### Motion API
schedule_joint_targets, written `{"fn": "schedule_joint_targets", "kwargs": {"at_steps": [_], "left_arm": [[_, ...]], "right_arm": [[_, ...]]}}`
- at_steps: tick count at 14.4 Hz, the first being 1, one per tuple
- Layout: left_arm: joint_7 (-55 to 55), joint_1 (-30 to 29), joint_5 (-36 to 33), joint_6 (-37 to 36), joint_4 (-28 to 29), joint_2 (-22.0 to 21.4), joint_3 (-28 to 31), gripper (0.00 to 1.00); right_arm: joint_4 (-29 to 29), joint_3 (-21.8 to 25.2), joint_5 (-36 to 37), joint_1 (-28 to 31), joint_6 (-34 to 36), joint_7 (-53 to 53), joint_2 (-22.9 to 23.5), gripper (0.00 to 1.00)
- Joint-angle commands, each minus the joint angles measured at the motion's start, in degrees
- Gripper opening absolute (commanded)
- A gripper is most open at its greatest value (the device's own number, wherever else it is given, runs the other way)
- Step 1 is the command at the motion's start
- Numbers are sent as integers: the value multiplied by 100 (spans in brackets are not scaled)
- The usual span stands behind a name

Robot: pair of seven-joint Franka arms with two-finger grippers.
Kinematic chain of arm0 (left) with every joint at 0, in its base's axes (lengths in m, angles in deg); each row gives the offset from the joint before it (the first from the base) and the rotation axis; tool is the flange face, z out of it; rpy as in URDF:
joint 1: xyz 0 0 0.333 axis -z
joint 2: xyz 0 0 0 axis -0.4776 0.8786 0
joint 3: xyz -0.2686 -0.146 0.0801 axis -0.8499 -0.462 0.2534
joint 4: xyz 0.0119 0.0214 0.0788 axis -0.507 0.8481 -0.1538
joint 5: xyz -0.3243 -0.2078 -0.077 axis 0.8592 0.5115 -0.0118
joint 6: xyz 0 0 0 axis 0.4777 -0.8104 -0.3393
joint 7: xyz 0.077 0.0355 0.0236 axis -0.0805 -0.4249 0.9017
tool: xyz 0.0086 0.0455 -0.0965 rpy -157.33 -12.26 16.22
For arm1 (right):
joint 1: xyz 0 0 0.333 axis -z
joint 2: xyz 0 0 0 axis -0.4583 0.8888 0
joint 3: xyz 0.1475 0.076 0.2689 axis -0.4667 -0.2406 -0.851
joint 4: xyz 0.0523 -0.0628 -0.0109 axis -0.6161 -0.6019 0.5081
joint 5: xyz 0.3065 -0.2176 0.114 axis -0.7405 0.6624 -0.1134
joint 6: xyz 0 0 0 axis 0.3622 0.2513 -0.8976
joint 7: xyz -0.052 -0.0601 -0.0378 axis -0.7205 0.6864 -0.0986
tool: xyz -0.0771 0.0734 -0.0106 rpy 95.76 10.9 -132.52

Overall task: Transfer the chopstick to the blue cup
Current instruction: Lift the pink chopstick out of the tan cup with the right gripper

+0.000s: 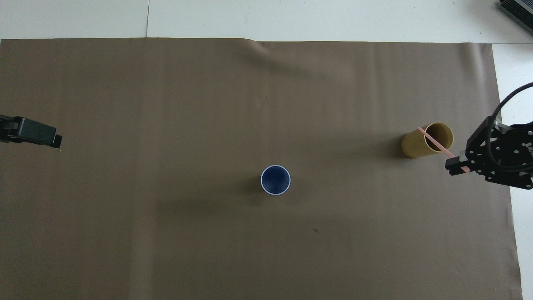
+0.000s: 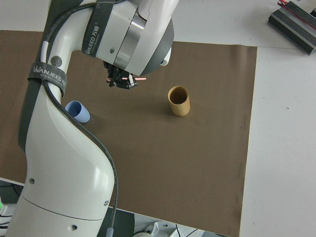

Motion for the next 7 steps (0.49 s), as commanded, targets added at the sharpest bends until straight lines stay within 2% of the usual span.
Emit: {"fn": "schedule_joint_targets", "kwargs": {"at_steps": [1,3,7], "left_arm": [[-43,-108,-68,-52,83,-109,-68,100],[-43,-108,-68,-52,83,-109,-68,100],[-43,-108,-68,-52,83,-109,-68,100]], "right_arm": [[-270,-439,-133,-106,-366,625,-147,0],[-472,-449,-386,-449,-753,1039,-252,0],[-753,-449,-1018,-748,-1185,1452,-244,0]]}}
